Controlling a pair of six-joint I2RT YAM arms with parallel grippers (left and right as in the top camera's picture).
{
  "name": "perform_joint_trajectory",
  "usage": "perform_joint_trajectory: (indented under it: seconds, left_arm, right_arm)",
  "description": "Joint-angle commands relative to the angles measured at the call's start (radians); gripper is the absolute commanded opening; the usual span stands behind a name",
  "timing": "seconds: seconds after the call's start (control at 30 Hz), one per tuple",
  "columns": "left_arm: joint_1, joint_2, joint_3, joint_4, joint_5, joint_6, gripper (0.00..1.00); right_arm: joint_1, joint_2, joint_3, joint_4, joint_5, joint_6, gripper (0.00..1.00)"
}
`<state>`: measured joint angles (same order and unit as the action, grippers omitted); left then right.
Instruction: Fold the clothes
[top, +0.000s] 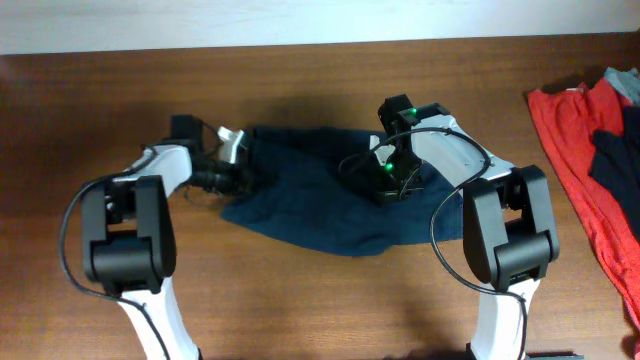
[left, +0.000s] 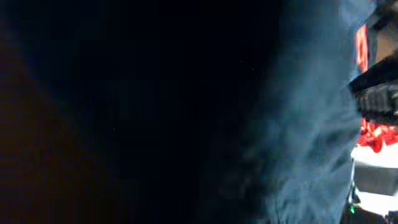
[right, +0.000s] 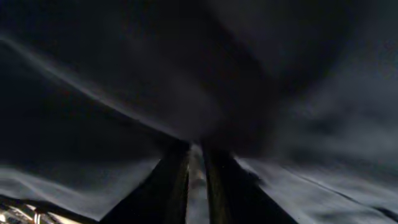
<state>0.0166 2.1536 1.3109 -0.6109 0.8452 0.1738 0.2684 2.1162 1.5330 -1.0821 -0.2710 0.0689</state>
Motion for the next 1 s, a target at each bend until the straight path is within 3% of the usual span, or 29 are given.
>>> perform_joint_trajectory:
  seconds: [0.0, 0.2, 0.5, 0.7, 0.97]
  left_arm:
    - [-0.013, 0.048, -0.016, -0.051, -0.063, -0.047, 0.01]
    - [0.051, -0.031, 0.135, -0.291, -0.159, -0.046, 0.01]
    - [0.093, -0.168, 0.566, -0.613, -0.391, 0.0, 0.01]
    - [-0.048, -0.168, 0.736, -0.708, -0.468, -0.008, 0.01]
    - [-0.32, -0.163, 0.736, -0.669, -0.805, -0.245, 0.01]
  right_arm:
    - [0.008, 0.017, -0.007, -0.002, 0.014, -0.013, 0.13]
    - [0.005, -0.025, 0.026, -0.018, -0.004, -0.009, 0.1]
    - [0.005, -0.145, 0.113, -0.042, -0.012, 0.045, 0.1]
    - [-0.001, -0.152, 0.131, -0.042, -0.011, 0.128, 0.11]
    - [-0.147, -0.152, 0.134, -0.047, 0.035, 0.281, 0.11]
